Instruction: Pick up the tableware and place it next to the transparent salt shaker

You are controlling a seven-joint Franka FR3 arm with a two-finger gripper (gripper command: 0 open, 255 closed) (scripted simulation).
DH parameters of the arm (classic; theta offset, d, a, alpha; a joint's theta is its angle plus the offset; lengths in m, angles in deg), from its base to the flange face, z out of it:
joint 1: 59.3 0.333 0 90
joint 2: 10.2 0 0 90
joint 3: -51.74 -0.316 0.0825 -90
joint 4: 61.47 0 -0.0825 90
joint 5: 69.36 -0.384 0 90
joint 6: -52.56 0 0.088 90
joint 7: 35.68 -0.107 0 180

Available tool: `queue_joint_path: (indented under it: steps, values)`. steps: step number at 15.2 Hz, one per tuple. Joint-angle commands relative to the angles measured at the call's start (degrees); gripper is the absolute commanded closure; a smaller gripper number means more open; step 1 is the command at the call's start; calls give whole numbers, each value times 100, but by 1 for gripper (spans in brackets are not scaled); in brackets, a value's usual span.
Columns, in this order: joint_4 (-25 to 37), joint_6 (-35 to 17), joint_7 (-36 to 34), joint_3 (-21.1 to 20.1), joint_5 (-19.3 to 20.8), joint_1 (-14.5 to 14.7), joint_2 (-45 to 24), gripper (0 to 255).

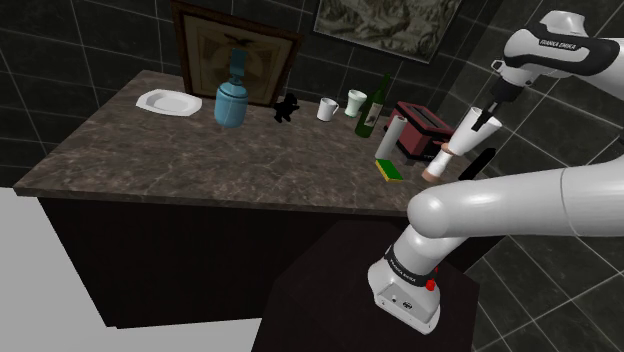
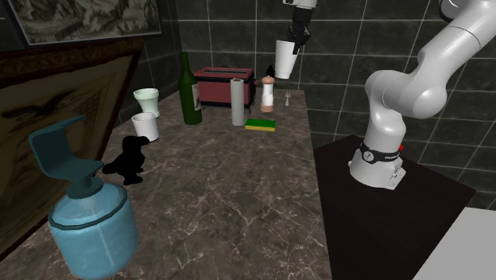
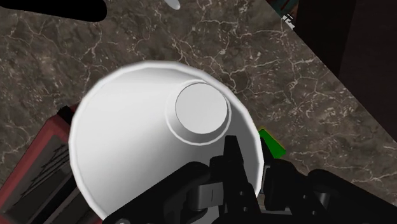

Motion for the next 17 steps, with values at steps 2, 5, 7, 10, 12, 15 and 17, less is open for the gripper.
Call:
queue_joint_path:
  steps: [2,5,7,10,12,15,17]
  values:
    - [-232,-196,-34,68,77,-39,47,255]
    - [-449,-403,-68,156,153,-63,65,255]
    - [-589,-543,-89,220,205,-77,70,255]
    - [-791,-757,-120,322,284,-94,68,255]
    - [-920,-902,-141,395,338,-103,58,255]
    - [-1106,-1123,-171,512,421,-111,33,255]
    - [-1225,-1274,-190,596,477,-113,8,255]
